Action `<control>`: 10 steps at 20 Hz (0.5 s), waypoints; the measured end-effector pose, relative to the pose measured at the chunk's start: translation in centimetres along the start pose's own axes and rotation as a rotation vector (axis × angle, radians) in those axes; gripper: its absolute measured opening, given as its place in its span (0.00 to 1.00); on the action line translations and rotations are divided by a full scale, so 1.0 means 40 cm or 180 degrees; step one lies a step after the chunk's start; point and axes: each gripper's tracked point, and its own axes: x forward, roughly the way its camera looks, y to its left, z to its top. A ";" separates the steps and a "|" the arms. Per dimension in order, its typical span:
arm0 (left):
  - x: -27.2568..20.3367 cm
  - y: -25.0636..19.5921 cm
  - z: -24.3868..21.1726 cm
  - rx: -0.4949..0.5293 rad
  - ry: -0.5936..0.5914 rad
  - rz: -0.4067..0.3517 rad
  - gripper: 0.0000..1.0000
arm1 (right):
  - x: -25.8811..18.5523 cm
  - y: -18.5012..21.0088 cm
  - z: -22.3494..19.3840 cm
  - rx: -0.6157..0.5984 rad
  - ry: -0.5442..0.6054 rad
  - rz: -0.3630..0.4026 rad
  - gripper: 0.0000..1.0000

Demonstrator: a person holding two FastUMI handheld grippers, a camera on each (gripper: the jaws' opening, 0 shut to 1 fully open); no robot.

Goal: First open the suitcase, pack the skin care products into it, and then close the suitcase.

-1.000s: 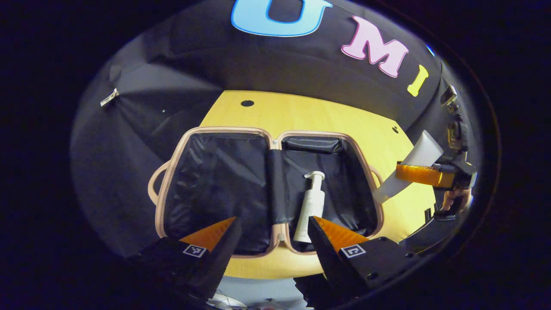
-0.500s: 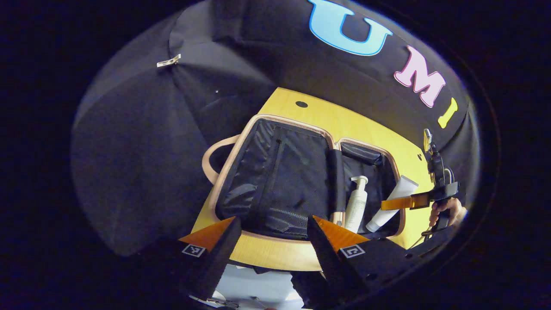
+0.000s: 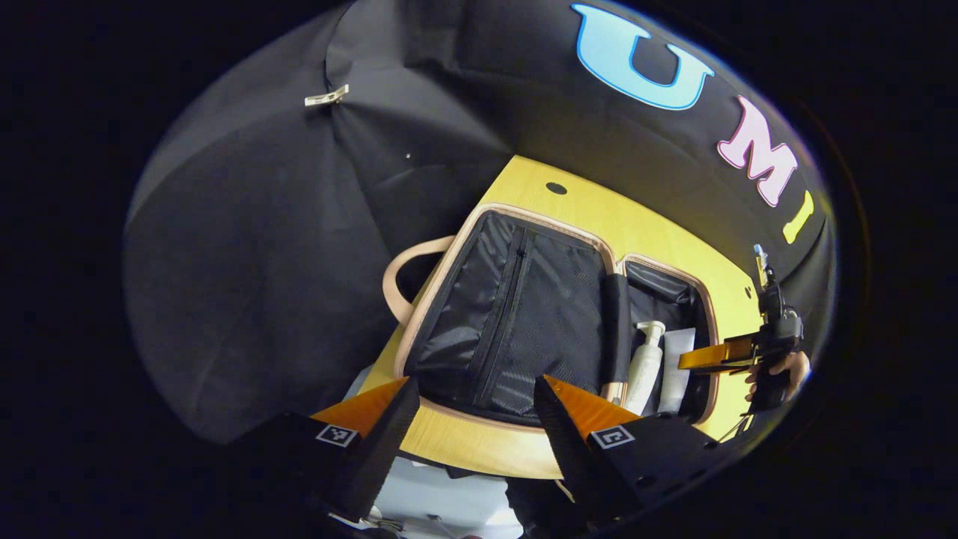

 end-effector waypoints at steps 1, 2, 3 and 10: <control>0.001 0.005 0.012 0.0022 -0.0035 0.0030 0.97 | -0.017 0.010 -0.001 -0.0105 -0.0058 0.0039 0.77; 0.006 0.014 0.029 0.0021 -0.0079 0.0054 0.97 | -0.037 0.023 0.000 -0.0233 -0.0159 0.0099 0.81; 0.008 0.018 0.047 0.0000 -0.0133 0.0061 0.97 | -0.076 0.042 0.004 -0.0419 -0.0299 0.0212 0.89; 0.090 0.186 0.206 -0.0005 -0.0208 0.0362 0.97 | -0.345 0.016 0.015 -0.1291 -0.1206 0.0388 0.98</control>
